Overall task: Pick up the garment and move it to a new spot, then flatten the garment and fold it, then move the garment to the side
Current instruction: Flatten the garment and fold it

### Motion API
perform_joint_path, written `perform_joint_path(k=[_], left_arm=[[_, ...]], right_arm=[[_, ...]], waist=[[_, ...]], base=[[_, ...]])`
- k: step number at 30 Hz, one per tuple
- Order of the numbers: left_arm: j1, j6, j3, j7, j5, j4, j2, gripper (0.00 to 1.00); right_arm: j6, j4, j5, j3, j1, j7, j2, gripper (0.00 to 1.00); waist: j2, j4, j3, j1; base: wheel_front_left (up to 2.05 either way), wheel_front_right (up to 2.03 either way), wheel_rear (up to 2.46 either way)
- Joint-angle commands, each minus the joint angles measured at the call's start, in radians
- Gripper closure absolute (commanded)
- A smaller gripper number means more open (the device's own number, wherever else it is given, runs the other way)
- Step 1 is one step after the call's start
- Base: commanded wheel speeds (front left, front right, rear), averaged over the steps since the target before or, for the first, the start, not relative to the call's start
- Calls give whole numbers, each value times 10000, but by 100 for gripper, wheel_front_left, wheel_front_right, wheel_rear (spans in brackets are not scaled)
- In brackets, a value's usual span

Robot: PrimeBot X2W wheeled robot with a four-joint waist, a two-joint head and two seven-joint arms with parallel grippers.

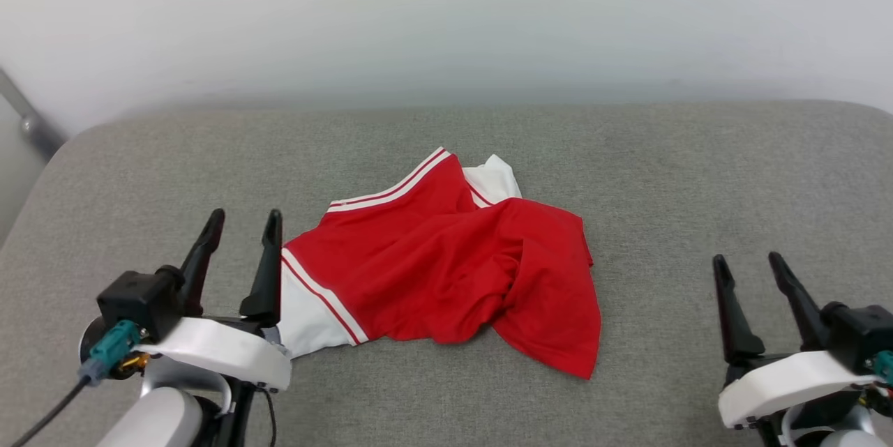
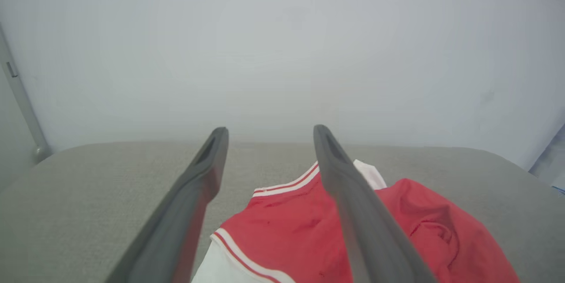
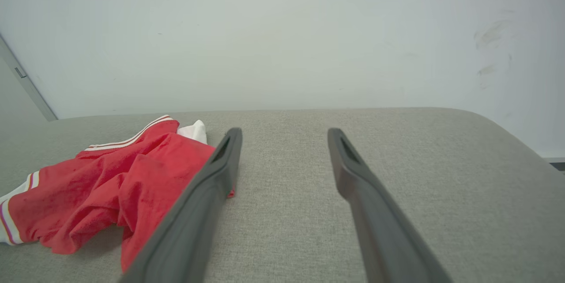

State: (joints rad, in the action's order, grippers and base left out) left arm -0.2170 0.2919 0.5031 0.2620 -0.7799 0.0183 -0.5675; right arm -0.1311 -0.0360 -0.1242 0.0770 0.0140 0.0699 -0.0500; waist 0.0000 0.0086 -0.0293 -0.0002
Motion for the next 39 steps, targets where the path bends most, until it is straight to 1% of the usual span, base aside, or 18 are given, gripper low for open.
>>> perform_joint_path(k=[1,6,9,10,11,13,15,19,23,27,28,29,32,36,37,38,39], left_arm=[[259,-64,-215,24,356,117,199,0],[662,-371,-891,28,1384,331,883,0],[821,-602,-1194,29,1761,327,1231,0],[847,-671,-1292,29,1863,312,1343,0],[855,-760,-1365,29,1952,280,1454,0],[817,-979,-1479,29,2107,208,1684,0],[763,-1169,-1639,30,2223,88,1934,0],[691,-1524,-2007,30,2524,-76,2485,0],[532,-1996,-2318,31,2867,-219,3028,0],[398,-2488,-2627,31,3213,-409,3510,0],[386,-2583,-2703,31,3296,-476,3600,0],[386,-2583,-2703,31,3296,-476,3600,0],[255,-2867,-2900,31,3513,-610,3891,0],[241,-3198,-3138,31,3784,-803,4134,0],[233,-3285,-3200,31,3862,-857,4179,0],[216,-3361,-3254,31,3928,-917,4216,0],[198,-3435,-3290,31,3983,-976,4239,0]], right_arm=[[7,14,-125,190,-91,-72,-8,0],[7,-59,-120,868,226,-563,-5,0],[5,-259,21,1299,546,-1546,2,0],[7,-326,81,1351,725,-2008,-33,0],[7,-441,251,1400,826,-2578,-244,0],[7,-539,59,1395,1189,-3591,-487,0],[7,-708,30,1201,1493,-4763,-869,0],[7,-882,-605,810,2200,-7023,-1365,0],[7,-940,-1097,301,2810,-8678,-1606,0],[7,-1199,-1305,-122,3432,-9520,-1728,0],[7,-1353,-1304,-214,3576,-9628,-1772,0],[7,-1353,-1304,-214,3576,-9628,-1772,0],[7,-1943,-1310,-444,3895,-9884,-1855,0],[7,-2977,-1337,-603,4094,-10108,-1751,0],[7,-3247,-1451,-590,4066,-10217,-1641,9],[7,-3459,-1476,-651,4046,-10275,-1581,51],[7,-3633,-1542,-742,4003,-10355,-1541,78]], waist=[[0,101,-36,2],[0,521,-172,2],[0,897,-328,2],[0,1028,-408,2],[0,1181,-502,2],[0,1483,-701,2],[0,1776,-894,2],[0,2335,-1254,2],[0,2831,-1635,2],[0,3138,-1952,2],[0,3175,-2013,2],[0,3175,-2013,2],[0,3243,-2215,2],[0,3194,-2326,2],[0,3166,-2337,2],[0,3137,-2338,2],[0,3105,-2326,2]], base=[[0,0,0],[0,0,0],[0,0,0],[0,0,0],[0,0,0],[0,0,0],[0,0,0],[0,0,0],[0,0,0],[0,0,0],[0,0,0],[0,0,0],[0,0,0],[0,0,0],[0,0,0],[0,0,0],[0,0,0]])
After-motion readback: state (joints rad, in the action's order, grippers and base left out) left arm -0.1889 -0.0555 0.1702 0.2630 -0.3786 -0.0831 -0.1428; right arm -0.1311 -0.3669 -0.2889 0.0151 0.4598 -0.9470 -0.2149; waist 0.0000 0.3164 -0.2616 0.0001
